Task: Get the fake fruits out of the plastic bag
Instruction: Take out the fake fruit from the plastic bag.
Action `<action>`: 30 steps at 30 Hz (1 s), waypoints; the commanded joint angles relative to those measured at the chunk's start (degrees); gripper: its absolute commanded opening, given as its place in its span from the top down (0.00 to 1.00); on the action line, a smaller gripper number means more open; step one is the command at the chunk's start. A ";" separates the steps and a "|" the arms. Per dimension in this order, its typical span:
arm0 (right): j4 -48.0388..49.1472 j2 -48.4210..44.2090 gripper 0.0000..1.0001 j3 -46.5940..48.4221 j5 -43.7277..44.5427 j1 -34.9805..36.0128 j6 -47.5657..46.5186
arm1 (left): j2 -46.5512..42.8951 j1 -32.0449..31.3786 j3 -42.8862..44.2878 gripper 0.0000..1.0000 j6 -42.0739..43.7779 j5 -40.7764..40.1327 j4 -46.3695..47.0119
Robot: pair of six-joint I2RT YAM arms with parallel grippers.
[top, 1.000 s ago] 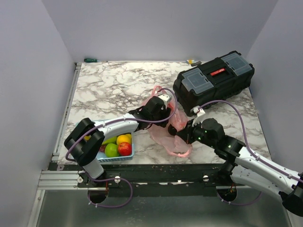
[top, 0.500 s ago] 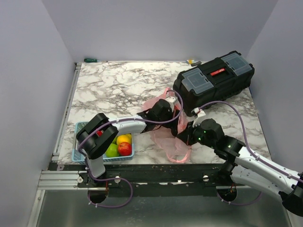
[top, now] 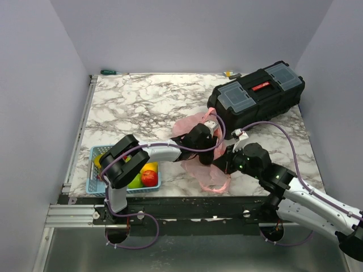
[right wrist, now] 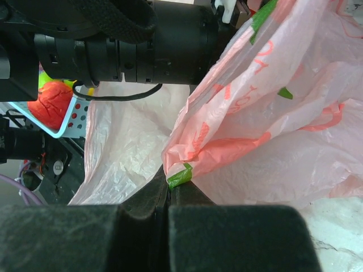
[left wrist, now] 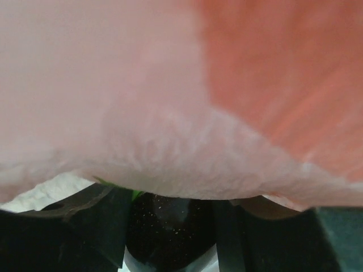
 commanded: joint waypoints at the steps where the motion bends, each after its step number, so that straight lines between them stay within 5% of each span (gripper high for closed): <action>1: -0.06 -1.51 0.99 -0.71 0.53 -0.03 -0.62 | -1.94 -0.27 -1.10 0.63 3.24 -2.75 -5.83; 11: 0.49 0.20 0.99 -0.71 0.38 -0.02 -0.99 | -20.51 -0.18 -7.14 0.80 5.00 0.24 -8.60; 21: 0.73 0.79 0.99 -0.74 0.56 -0.02 -0.93 | -40.45 0.08 -14.10 0.84 4.86 2.32 -12.28; 25: 0.84 1.03 0.99 -0.74 0.44 -0.02 -0.95 | -49.59 0.59 -15.65 0.95 6.37 -6.11 -19.35; 30: 1.03 0.81 0.99 -0.96 0.31 -0.02 -0.95 | -60.99 1.18 -18.63 0.95 7.82 -23.46 -27.98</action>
